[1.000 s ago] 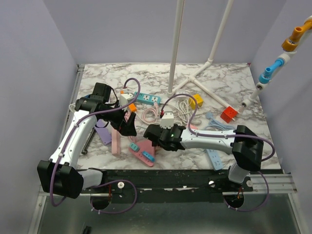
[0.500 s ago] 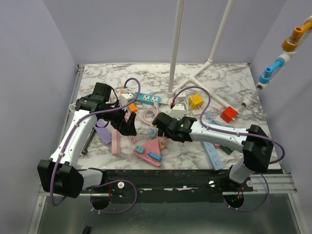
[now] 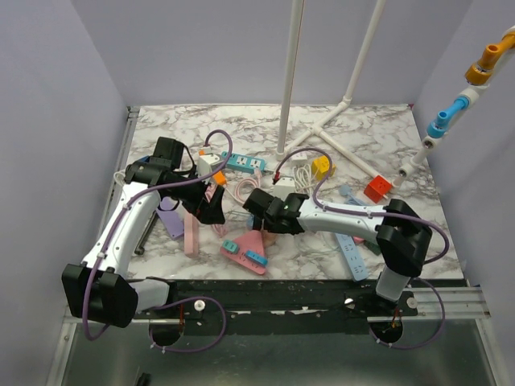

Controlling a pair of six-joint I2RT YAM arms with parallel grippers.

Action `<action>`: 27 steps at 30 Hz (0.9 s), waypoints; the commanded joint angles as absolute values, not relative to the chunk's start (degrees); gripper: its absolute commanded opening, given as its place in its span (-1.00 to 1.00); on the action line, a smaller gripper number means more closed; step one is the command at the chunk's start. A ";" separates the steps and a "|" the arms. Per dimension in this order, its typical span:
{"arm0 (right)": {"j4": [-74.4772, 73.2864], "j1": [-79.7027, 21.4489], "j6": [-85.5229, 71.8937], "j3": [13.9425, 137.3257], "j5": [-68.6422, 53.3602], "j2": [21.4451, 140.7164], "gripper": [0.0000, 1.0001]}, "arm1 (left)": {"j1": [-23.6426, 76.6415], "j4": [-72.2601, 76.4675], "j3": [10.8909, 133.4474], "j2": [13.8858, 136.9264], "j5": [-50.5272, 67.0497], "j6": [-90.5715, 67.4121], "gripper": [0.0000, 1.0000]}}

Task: Pull the plug off the socket
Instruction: Pick up the socket from the corner of the board.

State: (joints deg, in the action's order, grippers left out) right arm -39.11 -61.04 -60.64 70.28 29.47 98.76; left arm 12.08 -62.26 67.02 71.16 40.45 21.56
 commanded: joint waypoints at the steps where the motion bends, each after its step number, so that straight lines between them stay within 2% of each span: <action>1: -38.89 -61.28 -62.44 72.23 29.11 102.16 0.64 | 11.82 -61.31 65.86 69.26 38.76 23.10 0.97; 7: -38.32 -61.29 -62.45 72.95 29.16 103.19 0.23 | 11.52 -61.02 65.04 68.69 38.28 23.62 0.97; 10: -38.06 -61.26 -62.01 73.10 28.92 103.05 -0.06 | 11.51 -60.65 65.08 68.99 37.90 23.56 0.97; 15: -38.32 -61.27 -60.77 74.79 29.02 101.94 -0.43 | 11.51 -58.68 64.35 69.50 37.58 22.41 0.97; 24: -20.80 -61.27 -42.55 70.80 33.52 89.78 -0.66 | 11.51 -55.36 62.67 71.91 42.99 20.31 0.97; 27: -11.59 -61.26 -35.96 65.24 31.45 84.64 -0.66 | 11.51 -53.28 62.31 73.00 45.04 19.76 0.97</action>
